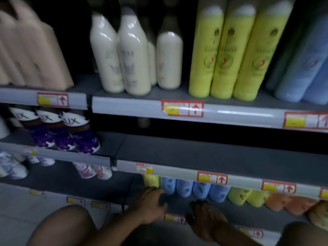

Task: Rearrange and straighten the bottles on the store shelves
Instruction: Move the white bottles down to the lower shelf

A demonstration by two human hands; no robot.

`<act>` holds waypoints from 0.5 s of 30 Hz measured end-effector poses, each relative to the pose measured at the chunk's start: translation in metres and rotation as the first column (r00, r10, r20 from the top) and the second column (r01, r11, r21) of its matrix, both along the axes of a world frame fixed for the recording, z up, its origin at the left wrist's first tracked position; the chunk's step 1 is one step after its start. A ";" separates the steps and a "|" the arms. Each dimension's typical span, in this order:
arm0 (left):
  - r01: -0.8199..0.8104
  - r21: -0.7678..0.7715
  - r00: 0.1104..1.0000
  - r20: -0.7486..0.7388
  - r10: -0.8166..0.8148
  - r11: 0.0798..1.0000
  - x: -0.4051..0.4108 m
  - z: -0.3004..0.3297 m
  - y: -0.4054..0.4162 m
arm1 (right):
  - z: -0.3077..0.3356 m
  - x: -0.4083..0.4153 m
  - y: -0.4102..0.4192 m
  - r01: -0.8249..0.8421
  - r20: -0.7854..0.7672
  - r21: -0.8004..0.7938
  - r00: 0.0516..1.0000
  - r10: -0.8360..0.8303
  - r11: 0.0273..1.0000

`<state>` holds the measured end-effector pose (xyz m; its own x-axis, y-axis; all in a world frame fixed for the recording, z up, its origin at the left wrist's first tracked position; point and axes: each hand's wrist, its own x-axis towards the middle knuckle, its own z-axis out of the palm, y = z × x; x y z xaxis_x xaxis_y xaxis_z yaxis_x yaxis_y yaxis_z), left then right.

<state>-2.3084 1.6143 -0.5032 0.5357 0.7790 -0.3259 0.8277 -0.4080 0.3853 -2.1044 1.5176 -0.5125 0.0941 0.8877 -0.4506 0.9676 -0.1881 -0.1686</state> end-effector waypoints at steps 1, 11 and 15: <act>-0.022 0.026 0.999 0.027 0.021 0.999 -0.002 0.007 -0.001 | 0.008 -0.003 0.001 -0.014 -0.003 0.037 1.000 0.015 0.999; -0.238 0.172 0.936 0.304 0.179 0.956 -0.037 0.087 -0.007 | 0.096 -0.038 0.025 -0.050 -0.086 0.299 0.993 0.079 0.953; -0.357 0.192 0.842 0.489 0.226 0.914 -0.058 0.119 0.001 | 0.131 -0.056 0.025 -0.003 -0.176 0.463 0.980 0.095 0.887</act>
